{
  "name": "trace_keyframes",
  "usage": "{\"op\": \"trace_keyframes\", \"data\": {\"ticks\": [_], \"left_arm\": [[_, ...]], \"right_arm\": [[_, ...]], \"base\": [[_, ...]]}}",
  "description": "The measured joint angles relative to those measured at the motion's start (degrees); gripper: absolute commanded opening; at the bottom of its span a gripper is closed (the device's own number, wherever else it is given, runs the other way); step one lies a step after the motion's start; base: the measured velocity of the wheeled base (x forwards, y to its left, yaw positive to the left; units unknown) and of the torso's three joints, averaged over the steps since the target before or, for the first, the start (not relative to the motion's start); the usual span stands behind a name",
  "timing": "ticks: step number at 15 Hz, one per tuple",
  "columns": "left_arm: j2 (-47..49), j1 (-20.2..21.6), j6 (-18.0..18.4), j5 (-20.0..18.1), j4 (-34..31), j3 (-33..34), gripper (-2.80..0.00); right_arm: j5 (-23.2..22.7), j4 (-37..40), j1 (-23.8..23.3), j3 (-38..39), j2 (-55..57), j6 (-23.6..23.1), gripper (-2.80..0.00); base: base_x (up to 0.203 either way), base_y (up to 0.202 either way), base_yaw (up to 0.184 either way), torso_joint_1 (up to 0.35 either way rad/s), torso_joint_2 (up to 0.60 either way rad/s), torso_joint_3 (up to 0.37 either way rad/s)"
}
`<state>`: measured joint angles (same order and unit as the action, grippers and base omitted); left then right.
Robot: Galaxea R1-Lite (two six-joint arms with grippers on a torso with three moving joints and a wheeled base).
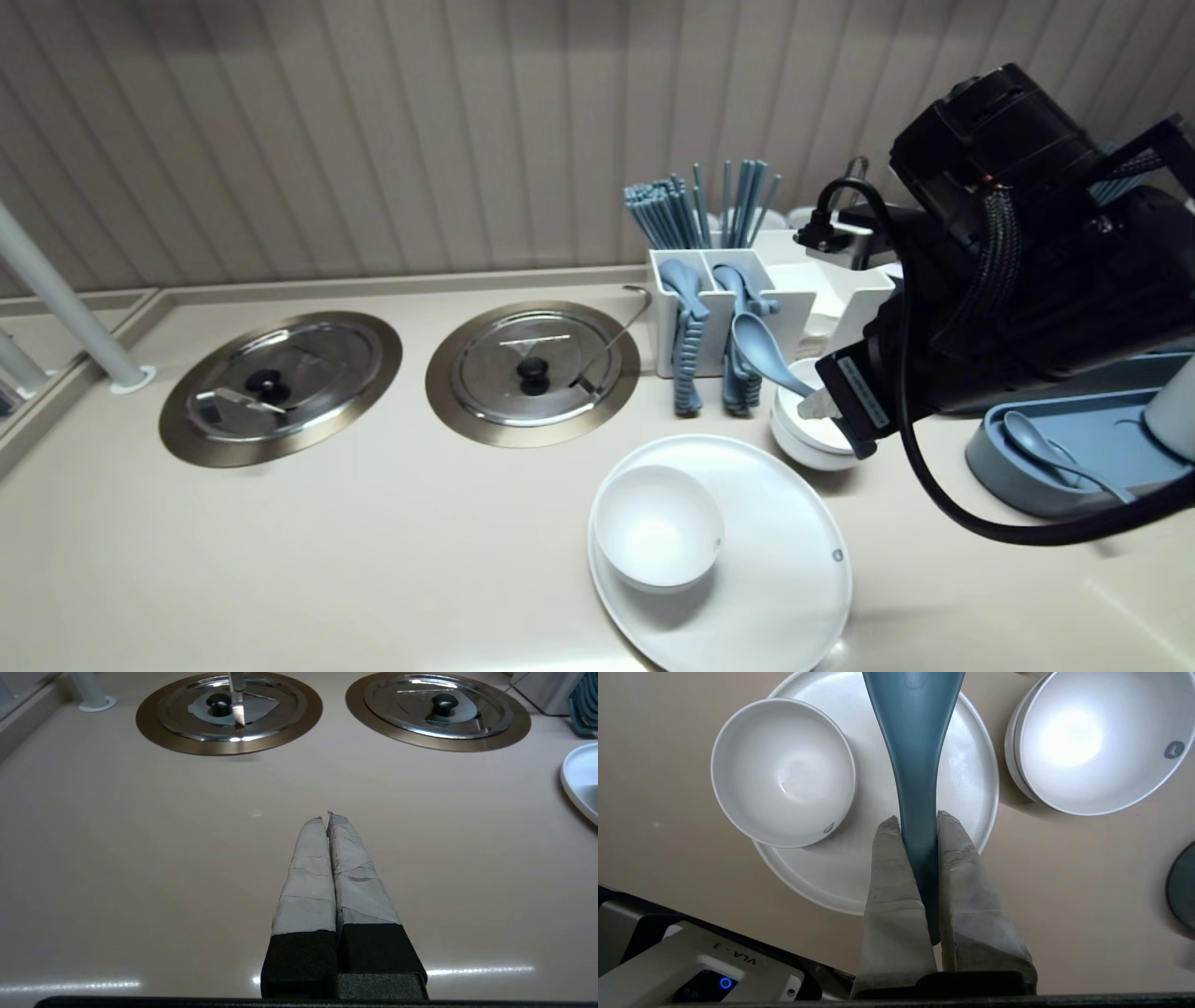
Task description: Pick the spoon and place it in the bowl
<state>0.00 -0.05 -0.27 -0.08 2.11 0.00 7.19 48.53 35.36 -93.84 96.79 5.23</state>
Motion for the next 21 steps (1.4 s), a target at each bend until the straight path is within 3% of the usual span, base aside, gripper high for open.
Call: {"op": "trace_keyframes", "data": {"ticks": [10,21], "left_arm": [[0.0,0.0,-0.2,0.0,-0.1,0.0,-2.80],[0.0,0.0,-0.2,0.0,-0.1,0.0,-2.80]], "right_arm": [[-0.3,-0.1,8.4,5.3,4.5,-0.4,-2.80],[-0.4,0.0,10.0,7.6,8.8,-2.2,-2.80]], "base": [[0.000,0.000,0.000,0.000,0.00,0.000],[0.000,0.000,0.000,0.000,0.00,0.000]]}}
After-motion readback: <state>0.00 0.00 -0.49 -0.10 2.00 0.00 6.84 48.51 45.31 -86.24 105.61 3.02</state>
